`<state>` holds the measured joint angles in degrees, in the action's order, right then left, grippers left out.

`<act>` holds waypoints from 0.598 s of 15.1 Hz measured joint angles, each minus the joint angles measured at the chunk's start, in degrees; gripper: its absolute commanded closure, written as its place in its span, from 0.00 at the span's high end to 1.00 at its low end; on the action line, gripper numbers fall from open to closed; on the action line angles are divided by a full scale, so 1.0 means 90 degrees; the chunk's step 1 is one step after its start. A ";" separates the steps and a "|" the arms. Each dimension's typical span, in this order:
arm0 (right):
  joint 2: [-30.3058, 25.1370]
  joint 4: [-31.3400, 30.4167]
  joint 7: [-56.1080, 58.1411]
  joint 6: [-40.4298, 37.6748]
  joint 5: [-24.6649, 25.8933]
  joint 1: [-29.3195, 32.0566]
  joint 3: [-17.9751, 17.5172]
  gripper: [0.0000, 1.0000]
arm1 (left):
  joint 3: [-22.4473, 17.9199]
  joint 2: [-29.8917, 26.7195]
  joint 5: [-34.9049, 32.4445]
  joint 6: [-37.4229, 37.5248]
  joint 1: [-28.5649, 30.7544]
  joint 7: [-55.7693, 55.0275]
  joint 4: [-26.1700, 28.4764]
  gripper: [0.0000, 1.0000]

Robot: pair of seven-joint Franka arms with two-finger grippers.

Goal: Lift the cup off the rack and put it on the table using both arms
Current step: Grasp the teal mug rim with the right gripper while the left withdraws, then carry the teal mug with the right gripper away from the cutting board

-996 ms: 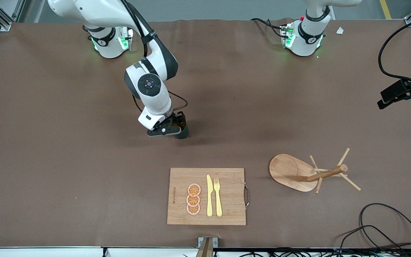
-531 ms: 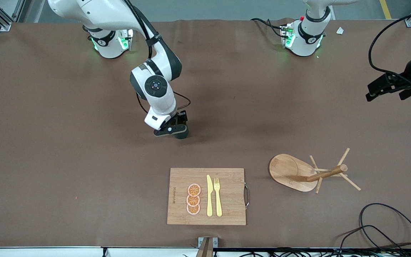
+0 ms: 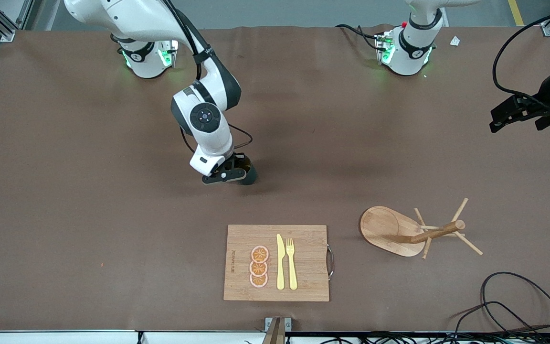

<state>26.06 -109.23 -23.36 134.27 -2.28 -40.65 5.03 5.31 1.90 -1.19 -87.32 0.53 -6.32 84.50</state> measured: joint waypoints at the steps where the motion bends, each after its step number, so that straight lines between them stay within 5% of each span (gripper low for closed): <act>1: 0.0000 0.0000 0.0000 0.0000 0.0000 0.0000 0.0000 0.00 | 0.0000 0.0000 0.0000 -0.0001 0.0000 0.0001 0.0000 1.00; 9: -0.0211 0.0077 0.0001 -0.0798 0.0003 0.0374 0.0112 0.00 | 0.0000 -0.0003 0.0000 -0.0007 0.0001 0.0338 0.0015 1.00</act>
<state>24.16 -108.53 -23.34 127.08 -2.25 -37.28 6.04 5.31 1.87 -1.19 -87.39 0.53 -3.28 84.64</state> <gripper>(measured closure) 0.907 0.000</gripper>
